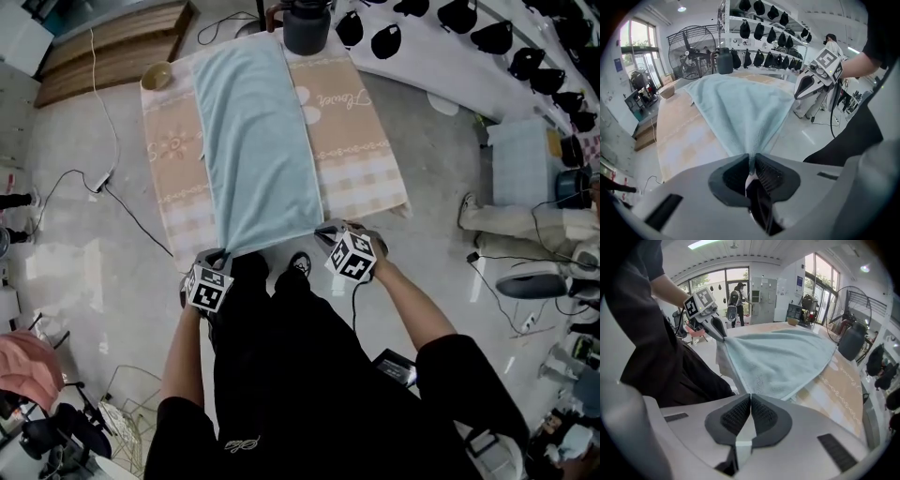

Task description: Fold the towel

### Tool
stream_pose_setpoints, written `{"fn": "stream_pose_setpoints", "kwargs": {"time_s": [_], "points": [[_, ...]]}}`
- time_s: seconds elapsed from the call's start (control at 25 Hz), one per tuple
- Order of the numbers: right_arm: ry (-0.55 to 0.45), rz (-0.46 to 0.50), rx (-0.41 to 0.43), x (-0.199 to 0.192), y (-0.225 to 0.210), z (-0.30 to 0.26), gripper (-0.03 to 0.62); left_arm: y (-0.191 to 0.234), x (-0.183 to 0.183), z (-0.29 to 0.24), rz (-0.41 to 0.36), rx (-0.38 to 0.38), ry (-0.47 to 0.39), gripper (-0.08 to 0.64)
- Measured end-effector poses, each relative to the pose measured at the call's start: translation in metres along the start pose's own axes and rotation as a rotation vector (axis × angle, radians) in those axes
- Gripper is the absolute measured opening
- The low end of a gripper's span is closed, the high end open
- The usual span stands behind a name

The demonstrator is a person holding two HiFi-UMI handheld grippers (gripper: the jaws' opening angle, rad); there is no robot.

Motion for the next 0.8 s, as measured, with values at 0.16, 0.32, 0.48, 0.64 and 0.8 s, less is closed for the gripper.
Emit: {"fn": "stream_pose_setpoints", "kwargs": {"time_s": [0.16,0.32,0.48,0.64,0.8], "points": [[0.006,0.094,-0.109,-0.002,-0.006,-0.002,0.017,-0.002,-0.002,0.003,0.004,-0.010,-0.020,0.048],[0.058,0.171,-0.129,-0.010,-0.012,-0.001,0.146,0.000,-0.001,0.002,0.019,-0.040,-0.006,0.046],[0.043,0.239,-0.129,-0.002,-0.015,0.001,0.150,0.002,0.004,0.011,0.068,-0.080,-0.016,0.046],[0.057,0.581,-0.123,-0.002,-0.010,-0.007,0.150,0.007,0.005,0.017,0.070,-0.104,-0.028,0.046],[0.059,0.733,-0.111,-0.001,-0.004,-0.009,0.153,0.013,0.003,0.021,0.084,-0.126,-0.042,0.046]]}}
Point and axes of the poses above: the fingertips, and each gripper's own axes: z backward along the fingers, y to its left, x out of its top, the point moved 5 cm from there along z, backward along the fingers, and after that the axes turned 15 degrees about -x, right-handed, at the moved point
